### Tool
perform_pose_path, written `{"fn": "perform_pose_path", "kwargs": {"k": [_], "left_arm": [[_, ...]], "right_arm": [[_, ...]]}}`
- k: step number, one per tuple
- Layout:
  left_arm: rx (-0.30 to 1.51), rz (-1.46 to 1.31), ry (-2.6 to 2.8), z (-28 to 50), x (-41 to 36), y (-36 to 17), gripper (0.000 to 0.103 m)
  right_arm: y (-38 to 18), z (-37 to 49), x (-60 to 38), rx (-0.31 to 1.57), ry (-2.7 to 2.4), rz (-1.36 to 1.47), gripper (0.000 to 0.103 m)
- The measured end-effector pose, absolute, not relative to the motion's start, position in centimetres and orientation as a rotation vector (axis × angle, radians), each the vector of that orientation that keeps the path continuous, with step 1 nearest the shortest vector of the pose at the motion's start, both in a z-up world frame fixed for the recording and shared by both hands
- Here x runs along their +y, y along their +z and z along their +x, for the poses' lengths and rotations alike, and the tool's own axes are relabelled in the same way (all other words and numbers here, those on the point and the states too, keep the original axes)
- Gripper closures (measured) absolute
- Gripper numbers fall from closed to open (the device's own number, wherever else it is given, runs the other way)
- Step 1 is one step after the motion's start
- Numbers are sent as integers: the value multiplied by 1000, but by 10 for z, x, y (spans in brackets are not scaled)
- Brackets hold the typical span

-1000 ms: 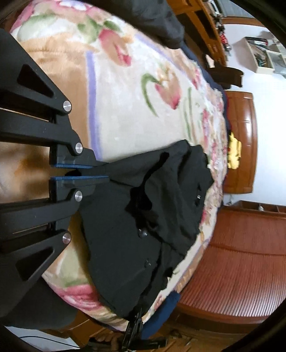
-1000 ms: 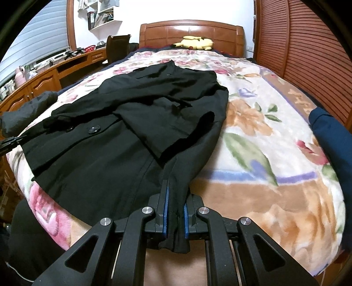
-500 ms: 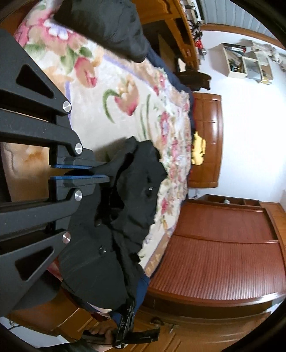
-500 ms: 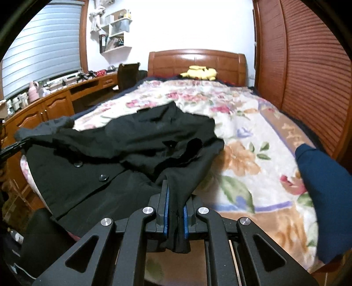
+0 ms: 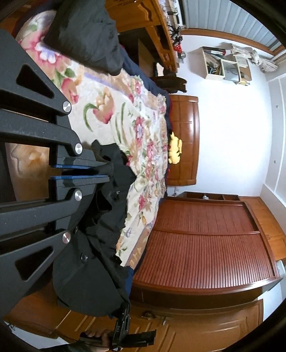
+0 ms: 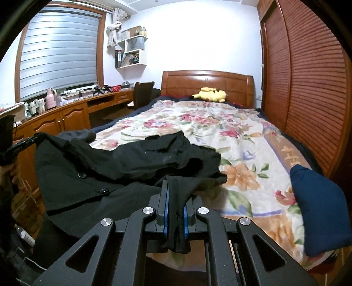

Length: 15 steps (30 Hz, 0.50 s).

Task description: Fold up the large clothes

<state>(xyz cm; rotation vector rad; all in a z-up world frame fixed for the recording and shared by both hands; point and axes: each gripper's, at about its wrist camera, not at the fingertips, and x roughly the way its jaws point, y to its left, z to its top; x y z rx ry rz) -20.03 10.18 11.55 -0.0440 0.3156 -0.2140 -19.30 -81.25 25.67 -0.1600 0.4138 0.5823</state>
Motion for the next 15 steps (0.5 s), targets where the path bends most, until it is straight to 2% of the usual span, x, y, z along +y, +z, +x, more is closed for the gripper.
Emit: {"fn": "perform_pose_path", "kwargs": {"k": [10, 15], "left_arm": [[279, -23, -193, -213, 105, 134, 99], [311, -7, -173, -194, 103, 126, 99]], "right_arm": [[265, -207, -822, 367, 587, -193, 94], [256, -187, -817, 375, 575, -194, 94]]}}
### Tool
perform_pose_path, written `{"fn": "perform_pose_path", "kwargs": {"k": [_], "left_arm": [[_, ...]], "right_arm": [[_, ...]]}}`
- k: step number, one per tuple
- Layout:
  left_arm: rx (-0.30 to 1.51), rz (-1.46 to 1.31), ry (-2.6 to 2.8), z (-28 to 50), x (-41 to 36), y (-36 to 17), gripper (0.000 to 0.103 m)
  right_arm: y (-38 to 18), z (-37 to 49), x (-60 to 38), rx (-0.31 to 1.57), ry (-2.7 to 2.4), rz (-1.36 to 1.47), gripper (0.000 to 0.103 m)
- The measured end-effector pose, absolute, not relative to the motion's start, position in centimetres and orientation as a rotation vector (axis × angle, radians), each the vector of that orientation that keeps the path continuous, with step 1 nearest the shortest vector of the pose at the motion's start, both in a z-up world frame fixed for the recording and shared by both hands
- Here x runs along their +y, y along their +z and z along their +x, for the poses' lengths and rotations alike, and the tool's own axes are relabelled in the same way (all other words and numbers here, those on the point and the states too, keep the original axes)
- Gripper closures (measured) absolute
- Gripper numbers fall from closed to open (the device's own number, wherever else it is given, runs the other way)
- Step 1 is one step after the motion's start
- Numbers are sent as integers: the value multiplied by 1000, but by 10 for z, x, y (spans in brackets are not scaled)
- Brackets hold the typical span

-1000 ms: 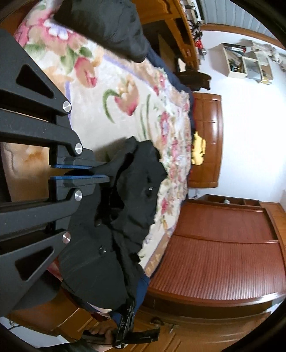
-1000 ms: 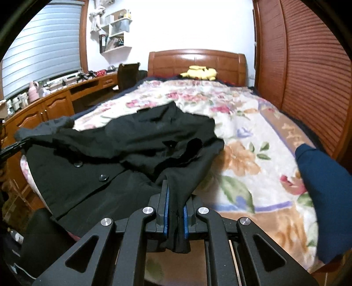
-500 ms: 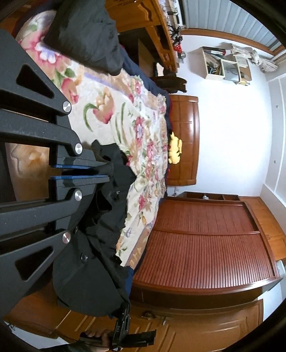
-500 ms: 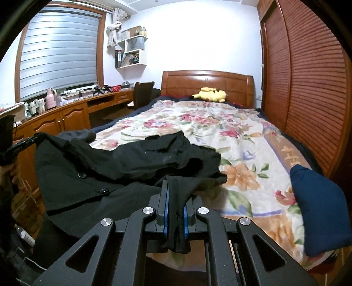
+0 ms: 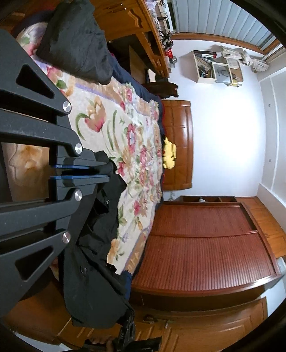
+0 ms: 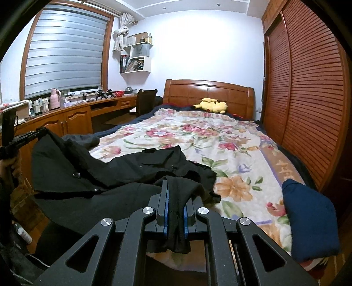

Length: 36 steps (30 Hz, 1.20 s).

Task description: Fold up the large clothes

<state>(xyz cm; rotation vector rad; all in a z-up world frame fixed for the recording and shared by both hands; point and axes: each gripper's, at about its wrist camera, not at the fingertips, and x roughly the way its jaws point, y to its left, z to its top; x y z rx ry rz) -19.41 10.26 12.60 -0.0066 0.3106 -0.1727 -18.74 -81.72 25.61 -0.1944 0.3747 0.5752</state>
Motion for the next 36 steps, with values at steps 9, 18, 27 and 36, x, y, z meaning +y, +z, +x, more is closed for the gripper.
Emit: {"fn": "perform_pose_path", "kwargs": {"k": [9, 18, 27, 36], "left_arm": [[385, -9, -128, -155, 104, 106, 99], [489, -52, -76, -93, 109, 54, 99], [572, -23, -56, -32, 107, 28, 99], [592, -21, -31, 51, 113, 31, 99]], "right_arm": [[238, -145, -793, 415, 537, -202, 94], [199, -94, -773, 474, 531, -160, 93], [177, -27, -748, 552, 517, -123, 93], [192, 57, -719, 581, 489, -107, 93]]}}
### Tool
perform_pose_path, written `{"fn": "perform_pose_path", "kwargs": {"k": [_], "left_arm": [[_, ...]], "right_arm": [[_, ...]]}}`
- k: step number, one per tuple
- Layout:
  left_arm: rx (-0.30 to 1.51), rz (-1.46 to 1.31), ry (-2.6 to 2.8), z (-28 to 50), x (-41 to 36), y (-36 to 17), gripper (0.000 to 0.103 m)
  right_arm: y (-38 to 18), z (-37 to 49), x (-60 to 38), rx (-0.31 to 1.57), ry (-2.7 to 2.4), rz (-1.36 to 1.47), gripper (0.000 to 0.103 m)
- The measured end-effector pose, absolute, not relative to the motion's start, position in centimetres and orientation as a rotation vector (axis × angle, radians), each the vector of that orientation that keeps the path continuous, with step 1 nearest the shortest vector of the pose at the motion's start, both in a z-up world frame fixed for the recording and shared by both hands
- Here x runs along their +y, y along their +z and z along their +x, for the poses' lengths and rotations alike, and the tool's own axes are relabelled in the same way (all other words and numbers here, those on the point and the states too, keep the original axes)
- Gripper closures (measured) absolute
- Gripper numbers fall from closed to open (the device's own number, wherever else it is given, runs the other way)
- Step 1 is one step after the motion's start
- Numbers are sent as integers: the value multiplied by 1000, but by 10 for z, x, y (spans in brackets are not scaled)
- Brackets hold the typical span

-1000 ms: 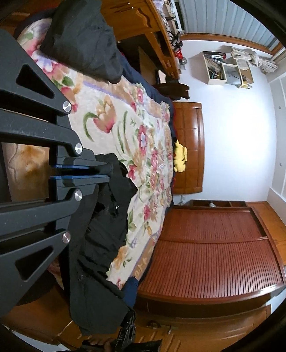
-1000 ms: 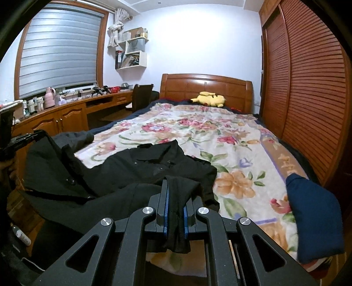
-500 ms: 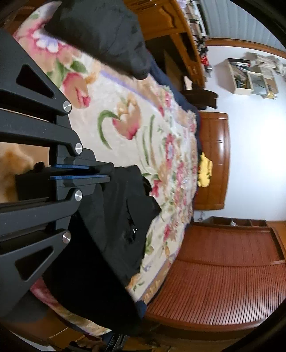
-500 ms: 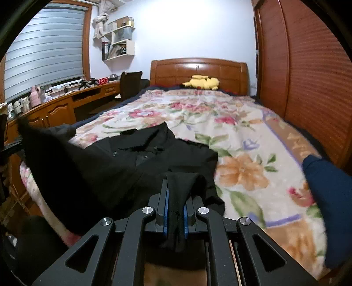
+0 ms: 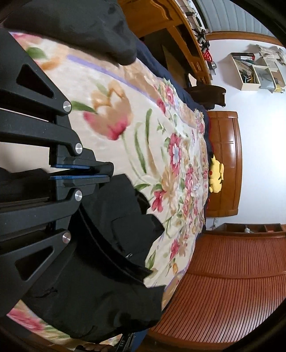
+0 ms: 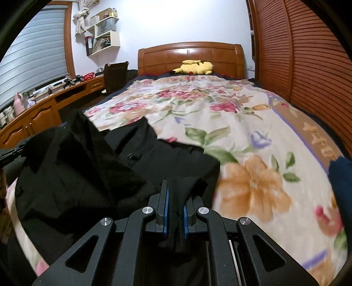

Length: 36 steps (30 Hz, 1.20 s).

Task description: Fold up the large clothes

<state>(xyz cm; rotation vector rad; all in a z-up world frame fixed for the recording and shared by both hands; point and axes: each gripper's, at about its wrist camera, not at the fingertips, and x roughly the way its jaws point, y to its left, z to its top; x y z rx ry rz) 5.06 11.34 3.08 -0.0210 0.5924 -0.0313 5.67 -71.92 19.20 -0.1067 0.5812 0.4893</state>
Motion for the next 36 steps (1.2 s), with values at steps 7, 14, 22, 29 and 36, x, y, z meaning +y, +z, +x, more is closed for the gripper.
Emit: {"fn": "perform_pose_path", "kwargs": {"k": [7, 14, 22, 29, 36], "left_arm": [[610, -39, -11, 114, 121, 30, 99], [609, 12, 18, 167, 111, 35, 99], [601, 109, 50, 207, 93, 45, 99], [658, 103, 28, 227, 95, 29, 96], [681, 22, -25, 212, 108, 24, 27]], "right_arm": [[198, 110, -691, 584, 447, -151, 93], [198, 158, -677, 599, 405, -165, 93], [195, 194, -653, 586, 339, -195, 93], [174, 212, -638, 637, 311, -239, 94], [175, 208, -637, 649, 298, -223, 90]]}}
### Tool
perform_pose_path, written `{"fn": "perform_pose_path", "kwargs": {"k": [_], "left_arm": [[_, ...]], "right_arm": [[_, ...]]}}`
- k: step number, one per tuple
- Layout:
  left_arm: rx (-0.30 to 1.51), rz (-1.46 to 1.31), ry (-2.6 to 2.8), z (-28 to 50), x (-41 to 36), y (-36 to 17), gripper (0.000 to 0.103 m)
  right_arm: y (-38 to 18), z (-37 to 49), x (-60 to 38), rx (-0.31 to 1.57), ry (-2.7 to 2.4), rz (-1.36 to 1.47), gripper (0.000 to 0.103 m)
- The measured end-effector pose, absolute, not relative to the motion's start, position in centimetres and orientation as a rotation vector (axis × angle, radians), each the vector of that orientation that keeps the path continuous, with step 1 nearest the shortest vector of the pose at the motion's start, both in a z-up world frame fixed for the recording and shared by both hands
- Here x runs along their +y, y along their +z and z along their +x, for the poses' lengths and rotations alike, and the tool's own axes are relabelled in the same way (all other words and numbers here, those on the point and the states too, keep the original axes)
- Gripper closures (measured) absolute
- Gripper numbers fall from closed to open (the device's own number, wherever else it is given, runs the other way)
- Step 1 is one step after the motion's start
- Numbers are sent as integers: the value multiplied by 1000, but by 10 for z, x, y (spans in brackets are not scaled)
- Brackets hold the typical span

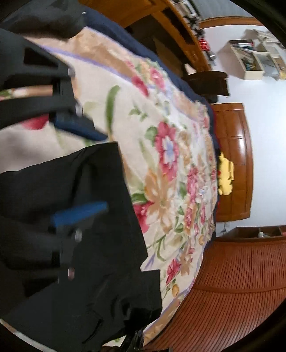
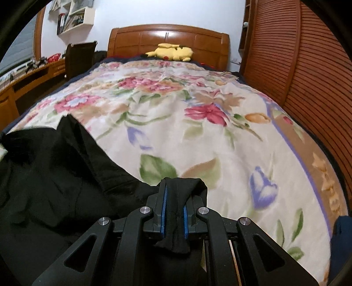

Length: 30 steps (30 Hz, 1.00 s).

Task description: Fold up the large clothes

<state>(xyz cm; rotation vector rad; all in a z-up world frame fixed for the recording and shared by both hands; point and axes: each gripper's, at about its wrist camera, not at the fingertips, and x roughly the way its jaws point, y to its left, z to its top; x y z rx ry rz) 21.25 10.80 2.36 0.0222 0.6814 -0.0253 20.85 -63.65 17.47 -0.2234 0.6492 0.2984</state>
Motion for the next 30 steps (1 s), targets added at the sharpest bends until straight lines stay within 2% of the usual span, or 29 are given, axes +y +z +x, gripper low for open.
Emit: {"fn": "perform_pose_path", "kwargs": {"k": [2, 4, 5, 6, 7, 19, 30], "left_arm": [[702, 9, -43, 205, 110, 21, 25], [701, 17, -42, 192, 110, 21, 24], [697, 21, -37, 183, 110, 21, 24], [696, 27, -30, 174, 110, 21, 24], [698, 30, -31, 166, 109, 20, 24], [713, 83, -80, 71, 106, 2, 24], [749, 92, -88, 40, 104, -17, 24]], "right_arm": [[182, 207, -638, 651, 297, -213, 84], [191, 203, -642, 636, 283, -197, 71], [193, 205, -643, 627, 263, -191, 45], [197, 202, -646, 621, 263, -170, 25], [201, 199, -650, 624, 275, -143, 21], [194, 107, -684, 643, 373, -222, 21], [179, 54, -703, 680, 412, -229, 21]]}}
